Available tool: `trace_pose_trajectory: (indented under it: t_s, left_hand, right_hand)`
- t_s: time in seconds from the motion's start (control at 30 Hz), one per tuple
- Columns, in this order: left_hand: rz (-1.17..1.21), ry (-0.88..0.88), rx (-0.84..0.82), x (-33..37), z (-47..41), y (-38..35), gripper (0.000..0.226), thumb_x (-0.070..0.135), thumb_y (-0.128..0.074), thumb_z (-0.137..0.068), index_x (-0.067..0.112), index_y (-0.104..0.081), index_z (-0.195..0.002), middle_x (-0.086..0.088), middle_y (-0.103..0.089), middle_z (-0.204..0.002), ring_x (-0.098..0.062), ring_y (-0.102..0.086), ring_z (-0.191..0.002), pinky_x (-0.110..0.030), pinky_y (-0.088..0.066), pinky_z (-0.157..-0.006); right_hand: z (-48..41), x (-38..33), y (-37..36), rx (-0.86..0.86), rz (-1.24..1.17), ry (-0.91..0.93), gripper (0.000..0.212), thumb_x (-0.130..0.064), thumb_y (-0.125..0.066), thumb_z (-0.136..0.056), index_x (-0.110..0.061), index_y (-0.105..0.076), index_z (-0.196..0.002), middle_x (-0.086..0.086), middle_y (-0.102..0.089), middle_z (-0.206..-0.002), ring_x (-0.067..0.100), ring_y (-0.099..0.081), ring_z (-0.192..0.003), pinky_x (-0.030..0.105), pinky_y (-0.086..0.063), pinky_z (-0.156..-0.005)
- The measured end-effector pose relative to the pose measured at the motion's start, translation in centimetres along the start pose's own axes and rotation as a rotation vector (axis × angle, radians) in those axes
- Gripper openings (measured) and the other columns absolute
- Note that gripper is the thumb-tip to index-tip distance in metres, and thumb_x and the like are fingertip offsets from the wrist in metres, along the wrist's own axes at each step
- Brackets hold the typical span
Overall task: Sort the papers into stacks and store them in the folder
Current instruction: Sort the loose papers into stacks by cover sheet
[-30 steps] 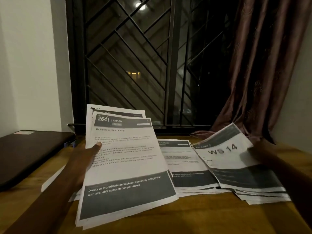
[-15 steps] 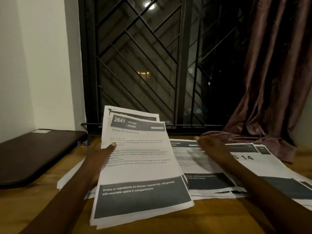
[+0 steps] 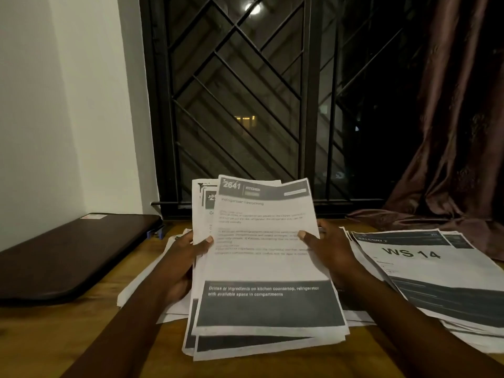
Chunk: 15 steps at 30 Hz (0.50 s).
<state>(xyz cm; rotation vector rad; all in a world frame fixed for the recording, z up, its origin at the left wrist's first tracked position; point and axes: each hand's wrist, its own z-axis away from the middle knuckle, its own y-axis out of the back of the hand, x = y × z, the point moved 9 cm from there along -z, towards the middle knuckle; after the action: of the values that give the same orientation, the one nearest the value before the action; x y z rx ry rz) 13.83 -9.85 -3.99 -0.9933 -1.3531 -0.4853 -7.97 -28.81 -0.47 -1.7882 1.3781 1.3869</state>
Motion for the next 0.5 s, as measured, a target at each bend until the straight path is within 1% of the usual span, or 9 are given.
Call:
trace_pose_trajectory:
  t_s: [0.1, 0.17, 0.2, 0.3, 0.33, 0.37, 0.43, 0.47, 0.5]
  left_hand:
    - [-0.015, 0.001, -0.018, -0.3, 0.0, 0.1, 0.037, 0.007, -0.053, -0.096, 0.011, -0.054, -0.133, -0.013, -0.066, -0.126, -0.039, -0.064, -0.112, -0.063, -0.048, -0.094]
    - [-0.027, -0.001, -0.018, -0.3, -0.2, 0.4, 0.040, 0.007, -0.055, -0.096, 0.013, -0.052, -0.135, -0.013, -0.065, -0.128, -0.039, -0.063, -0.114, -0.066, -0.044, -0.098]
    - [-0.035, -0.005, -0.010, -0.3, -0.3, 0.6, 0.040, 0.006, -0.055, -0.095, 0.012, -0.052, -0.135, -0.013, -0.065, -0.128, -0.039, -0.063, -0.113, -0.066, -0.043, -0.099]
    - [-0.076, -0.021, 0.011, -0.3, -0.3, 0.7, 0.039, 0.005, -0.055, -0.095, 0.010, -0.053, -0.133, -0.012, -0.066, -0.126, -0.037, -0.066, -0.110, -0.063, -0.047, -0.097]
    - [-0.092, -0.022, 0.025, -0.2, -0.3, 0.6, 0.037, 0.005, -0.056, -0.095, 0.010, -0.054, -0.132, -0.012, -0.067, -0.124, -0.037, -0.067, -0.107, -0.062, -0.048, -0.095]
    - [-0.105, -0.018, 0.045, -0.2, -0.3, 0.8, 0.035, 0.004, -0.056, -0.095, 0.011, -0.056, -0.129, -0.012, -0.068, -0.122, -0.036, -0.068, -0.105, -0.060, -0.051, -0.091]
    - [-0.110, -0.024, 0.113, 0.2, -0.3, 1.8, 0.029, 0.003, -0.057, -0.094, 0.009, -0.058, -0.123, -0.014, -0.071, -0.114, -0.037, -0.070, -0.098, -0.051, -0.059, -0.078]
    - [-0.111, -0.040, 0.158, 0.8, -0.2, 2.6, 0.028, 0.003, -0.056, -0.095, 0.007, -0.058, -0.122, -0.015, -0.072, -0.110, -0.036, -0.070, -0.094, -0.044, -0.061, -0.071]
    - [-0.103, -0.056, 0.206, 1.3, -0.2, 3.8, 0.028, 0.002, -0.054, -0.096, 0.004, -0.057, -0.124, -0.016, -0.070, -0.111, -0.034, -0.069, -0.092, -0.039, -0.062, -0.068]
  right_hand:
    - [-0.3, 0.4, 0.1, 0.002, 0.003, 0.006, 0.028, -0.016, -0.061, -0.092, -0.012, -0.062, -0.120, 0.003, -0.066, -0.119, 0.021, -0.062, -0.104, 0.026, -0.043, -0.081]
    - [-0.4, 0.5, 0.0, -0.004, -0.002, 0.008, 0.028, -0.016, -0.059, -0.093, -0.013, -0.062, -0.121, 0.003, -0.066, -0.120, 0.021, -0.062, -0.105, 0.027, -0.044, -0.083]
    - [-0.3, 0.4, 0.0, -0.008, 0.005, 0.011, 0.028, -0.016, -0.058, -0.094, -0.013, -0.062, -0.121, 0.003, -0.066, -0.120, 0.020, -0.062, -0.104, 0.026, -0.044, -0.081]
    - [-0.7, 0.8, 0.0, -0.026, 0.042, 0.013, 0.029, -0.016, -0.056, -0.095, -0.013, -0.060, -0.123, 0.002, -0.065, -0.118, 0.016, -0.059, -0.099, 0.021, -0.042, -0.068]
    - [-0.6, 0.7, 0.0, -0.030, 0.055, 0.014, 0.029, -0.016, -0.056, -0.095, -0.013, -0.060, -0.124, 0.002, -0.065, -0.118, 0.017, -0.059, -0.099, 0.021, -0.042, -0.068]
    - [-0.6, 0.6, 0.1, -0.028, 0.080, 0.020, 0.030, -0.017, -0.055, -0.095, -0.013, -0.060, -0.124, 0.003, -0.065, -0.119, 0.019, -0.060, -0.102, 0.023, -0.042, -0.072]
    - [-1.0, 0.3, 1.3, 0.043, 0.126, 0.030, 0.029, -0.015, -0.055, -0.095, -0.010, -0.060, -0.124, 0.007, -0.065, -0.119, 0.023, -0.060, -0.104, 0.025, -0.043, -0.081]
    - [-1.2, 0.0, 2.5, 0.098, 0.136, 0.046, 0.028, -0.013, -0.055, -0.095, -0.007, -0.061, -0.121, 0.009, -0.065, -0.116, 0.023, -0.059, -0.100, 0.024, -0.043, -0.079]
    - [-1.5, -0.4, 3.9, 0.144, 0.152, 0.065, 0.026, -0.011, -0.057, -0.094, -0.005, -0.063, -0.118, 0.009, -0.065, -0.111, 0.021, -0.058, -0.094, 0.021, -0.044, -0.073]
